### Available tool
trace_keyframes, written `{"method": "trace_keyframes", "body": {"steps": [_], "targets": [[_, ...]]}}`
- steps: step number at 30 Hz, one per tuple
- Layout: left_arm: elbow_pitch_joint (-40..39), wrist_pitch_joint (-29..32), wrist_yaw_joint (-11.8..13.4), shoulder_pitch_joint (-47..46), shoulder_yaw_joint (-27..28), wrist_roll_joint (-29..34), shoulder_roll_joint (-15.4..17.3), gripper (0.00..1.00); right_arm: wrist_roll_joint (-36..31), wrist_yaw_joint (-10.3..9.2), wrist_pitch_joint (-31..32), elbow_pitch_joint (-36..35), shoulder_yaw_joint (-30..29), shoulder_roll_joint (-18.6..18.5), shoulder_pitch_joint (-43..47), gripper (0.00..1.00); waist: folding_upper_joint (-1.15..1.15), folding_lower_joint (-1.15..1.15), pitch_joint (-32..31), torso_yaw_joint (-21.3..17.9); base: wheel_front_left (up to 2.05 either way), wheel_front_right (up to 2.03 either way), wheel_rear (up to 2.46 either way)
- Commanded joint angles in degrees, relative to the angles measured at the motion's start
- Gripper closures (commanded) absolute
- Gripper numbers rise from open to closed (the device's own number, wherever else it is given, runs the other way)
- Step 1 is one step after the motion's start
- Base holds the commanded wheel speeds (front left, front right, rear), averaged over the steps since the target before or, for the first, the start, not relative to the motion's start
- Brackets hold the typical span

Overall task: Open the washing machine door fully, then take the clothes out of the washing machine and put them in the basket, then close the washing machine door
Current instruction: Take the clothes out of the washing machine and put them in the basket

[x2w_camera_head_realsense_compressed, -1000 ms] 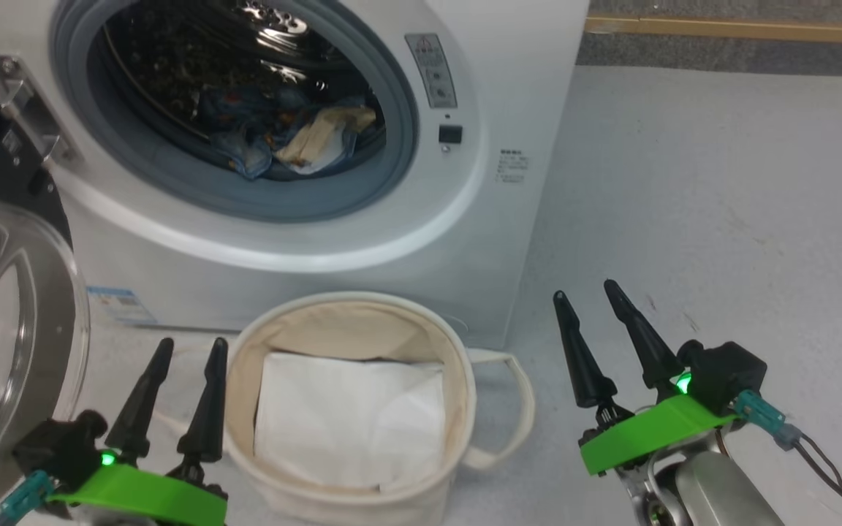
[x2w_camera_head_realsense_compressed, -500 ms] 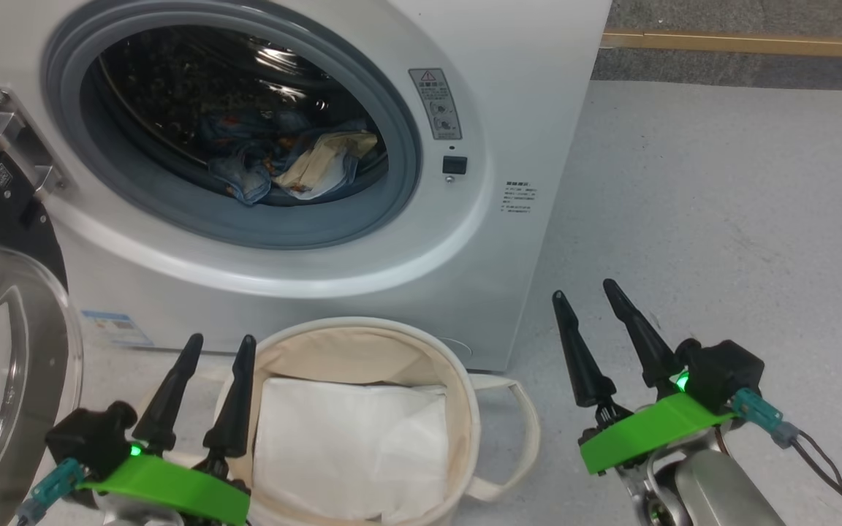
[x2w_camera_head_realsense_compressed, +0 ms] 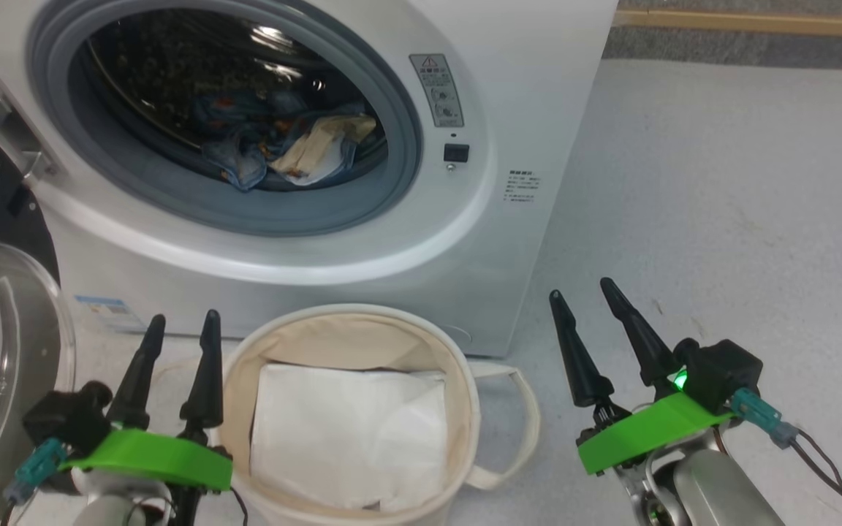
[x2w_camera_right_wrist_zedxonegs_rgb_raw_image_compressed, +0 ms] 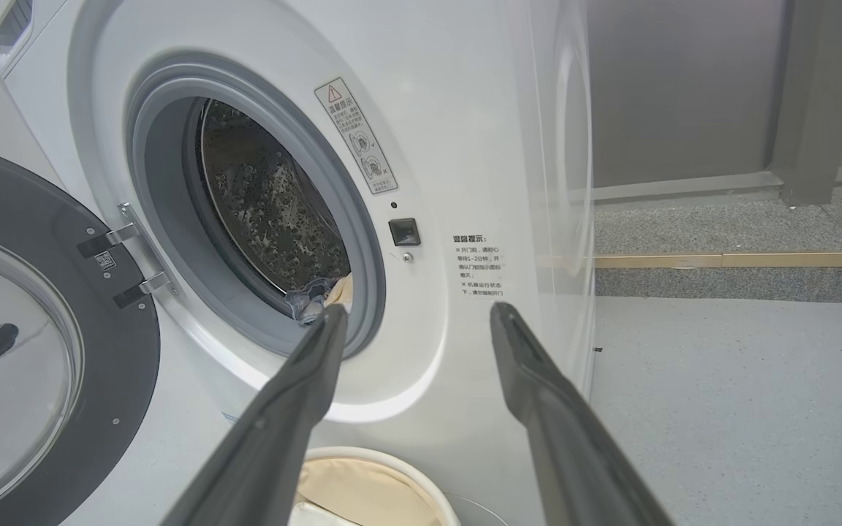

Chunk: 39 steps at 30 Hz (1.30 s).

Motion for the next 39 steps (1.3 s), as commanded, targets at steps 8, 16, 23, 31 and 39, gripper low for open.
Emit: {"method": "trace_keyframes", "body": {"steps": [8, 16, 23, 31, 39], "targets": [[7.1, -0.4, -1.8, -9.6, 1.9, -0.9, 0.0, 0.00, 0.2, 0.24, -0.5, -2.2, 3.3, 0.6, -2.7, 0.00, 0.00, 0.00, 3.7, -1.2, 0.00, 0.00, 0.00], [19.6, -1.3, -4.5, -21.2, 1.9, -1.1, 0.3, 0.00, -0.8, 0.24, -0.6, -3.6, 4.2, 0.5, -4.6, 0.00, 0.00, 0.00, 9.6, -3.1, 0.00, 0.00, 0.00], [27.6, -2.1, -6.5, -31.7, 1.1, -1.1, 0.5, 0.00, -0.8, 0.24, -0.7, -5.9, 6.2, 0.4, -6.2, 0.00, 0.00, 0.00, 14.7, -4.9, 0.00, 0.00, 0.00], [35.4, -2.4, -7.5, -44.8, -2.7, -1.8, 1.1, 0.00, -0.5, 0.24, -0.8, -11.3, 9.4, -1.4, -6.9, 0.00, 0.00, 0.00, 20.8, -6.7, 0.00, 0.00, 0.00], [40.1, -1.2, -7.6, -53.6, -9.6, -4.4, 3.3, 0.00, -1.0, 0.24, -0.8, -14.4, 9.3, -1.5, -6.7, 0.00, 0.00, 0.00, 25.4, -9.2, 0.00, 0.00, 0.00]]}}
